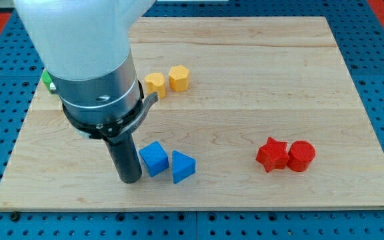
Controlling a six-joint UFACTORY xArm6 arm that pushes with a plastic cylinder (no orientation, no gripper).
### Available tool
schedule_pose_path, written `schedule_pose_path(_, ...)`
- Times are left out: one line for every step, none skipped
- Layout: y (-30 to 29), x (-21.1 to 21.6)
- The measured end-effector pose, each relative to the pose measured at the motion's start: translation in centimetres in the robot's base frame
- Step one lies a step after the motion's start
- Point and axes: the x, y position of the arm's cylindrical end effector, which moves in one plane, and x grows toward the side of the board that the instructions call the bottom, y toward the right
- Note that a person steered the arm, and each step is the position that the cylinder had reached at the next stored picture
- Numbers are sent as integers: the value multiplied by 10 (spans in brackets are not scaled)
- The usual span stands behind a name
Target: Slightly push the yellow heart into the yellow hexagon
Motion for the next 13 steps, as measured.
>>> schedule_pose_path(-64, 9)
schedule_pose_path(-69, 10)
schedule_pose_path(-69, 10)
schedule_pose_path(-69, 3)
schedule_pose_path(-77, -3)
schedule_pose_path(-80, -3)
schedule_pose_path(-80, -22)
schedule_pose_path(-74, -75)
schedule_pose_path(-27, -103)
schedule_pose_path(-11, -131)
schedule_pose_path(-6, -164)
schedule_pose_path(16, -171)
schedule_pose_path(37, -169)
